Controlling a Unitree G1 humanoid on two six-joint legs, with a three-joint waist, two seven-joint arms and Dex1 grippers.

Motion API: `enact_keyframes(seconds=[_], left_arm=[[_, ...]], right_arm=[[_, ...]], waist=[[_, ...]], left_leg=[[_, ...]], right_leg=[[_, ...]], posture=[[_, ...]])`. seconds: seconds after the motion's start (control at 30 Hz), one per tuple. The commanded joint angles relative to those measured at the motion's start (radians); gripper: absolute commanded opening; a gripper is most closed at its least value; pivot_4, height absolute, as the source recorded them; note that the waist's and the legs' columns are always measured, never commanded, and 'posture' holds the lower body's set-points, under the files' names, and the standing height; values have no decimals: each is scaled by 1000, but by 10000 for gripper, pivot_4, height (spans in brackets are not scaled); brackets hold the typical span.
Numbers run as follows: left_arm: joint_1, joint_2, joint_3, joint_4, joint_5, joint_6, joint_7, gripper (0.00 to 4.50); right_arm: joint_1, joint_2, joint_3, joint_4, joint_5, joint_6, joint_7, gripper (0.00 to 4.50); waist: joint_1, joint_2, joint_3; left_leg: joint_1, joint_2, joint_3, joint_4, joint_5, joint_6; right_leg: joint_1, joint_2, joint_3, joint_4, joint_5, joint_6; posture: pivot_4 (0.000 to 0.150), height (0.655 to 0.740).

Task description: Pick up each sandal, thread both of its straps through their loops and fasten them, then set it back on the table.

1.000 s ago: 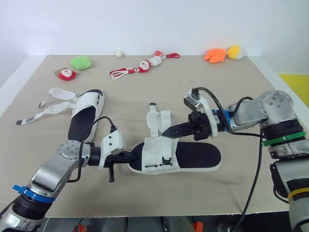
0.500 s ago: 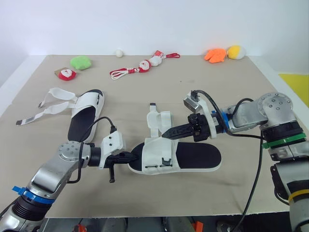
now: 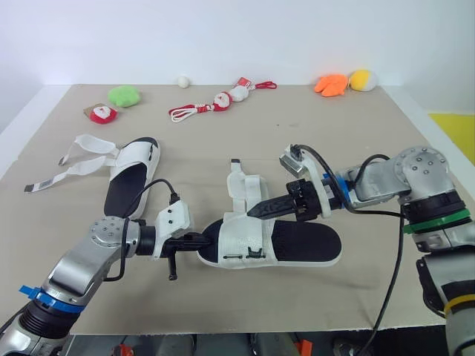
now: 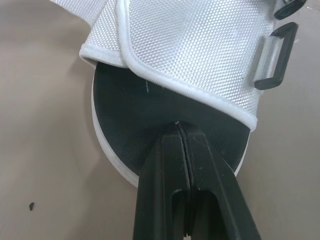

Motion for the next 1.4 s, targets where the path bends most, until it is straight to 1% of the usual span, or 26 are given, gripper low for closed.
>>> enact_keyframes(seconds=[0.03,0.4,0.67,0.77,0.9,0.93,0.97,1.0,1.1,1.23,1.33,1.4], left_arm=[[9,-4,-21,5,8,15,5,0],[8,-13,-20,14,13,12,9,0],[9,-17,-21,13,16,14,11,0],[8,-18,-22,15,16,13,10,0],[7,-19,-23,17,14,12,9,0],[7,-19,-24,17,14,12,9,0],[8,-20,-24,16,14,12,9,0],[8,-20,-24,16,13,12,9,0],[9,-19,-25,14,12,12,7,0],[9,-20,-28,13,12,14,6,0],[11,-18,-27,10,11,14,5,0],[14,-15,-27,5,10,17,3,0]], right_arm=[[0,-23,-5,-54,-6,16,21,327],[46,-28,-25,-194,-129,34,92,327],[129,-45,-54,-385,-216,22,171,327],[143,-37,-77,-418,-263,2,210,327],[135,-46,-122,-395,-245,-7,267,15266],[129,-53,-134,-393,-244,-6,284,21093],[123,-63,-147,-384,-232,-5,297,25160],[118,-73,-159,-376,-222,-3,311,30932],[112,-126,-196,-360,-151,3,375,44452],[155,-201,-219,-395,-115,24,459,44452],[228,-267,-231,-456,-102,32,505,44452],[316,-301,-233,-526,-129,28,501,44452]], waist=[[0,0,0],[2,0,0],[7,0,0],[9,0,0],[14,0,0],[14,0,0],[14,0,0],[14,0,0],[15,0,0],[15,0,0],[16,0,0],[16,0,0]], left_leg=[[0,0,0,0,0,0],[-1,0,0,0,0,0],[-1,0,0,0,0,1],[-1,0,0,0,-1,1],[-1,0,0,0,-1,1],[-1,0,0,0,-1,1],[-1,0,0,0,-1,1],[-1,0,0,0,-1,1],[-1,0,0,0,-1,1],[-1,0,0,0,-1,2],[-1,0,0,0,-3,5],[-1,0,1,-1,-3,5]], right_leg=[[0,0,0,0,0,0],[0,-1,0,-1,0,0],[0,-1,0,-3,0,0],[0,-1,0,-3,0,1],[0,0,0,-4,0,1],[0,0,0,-4,0,1],[0,0,0,-4,1,1],[0,0,0,-4,1,1],[1,0,0,-5,1,1],[1,0,-1,-7,1,1],[2,0,-1,-10,1,2],[3,-1,-1,-10,1,2]], posture=[[1500,7400],[1500,7400],[1500,7400],[1500,7400],[1500,7400],[1500,7400],[1500,7400],[1500,7400],[1500,7400],[1500,7400],[1500,7400],[1500,7400]])
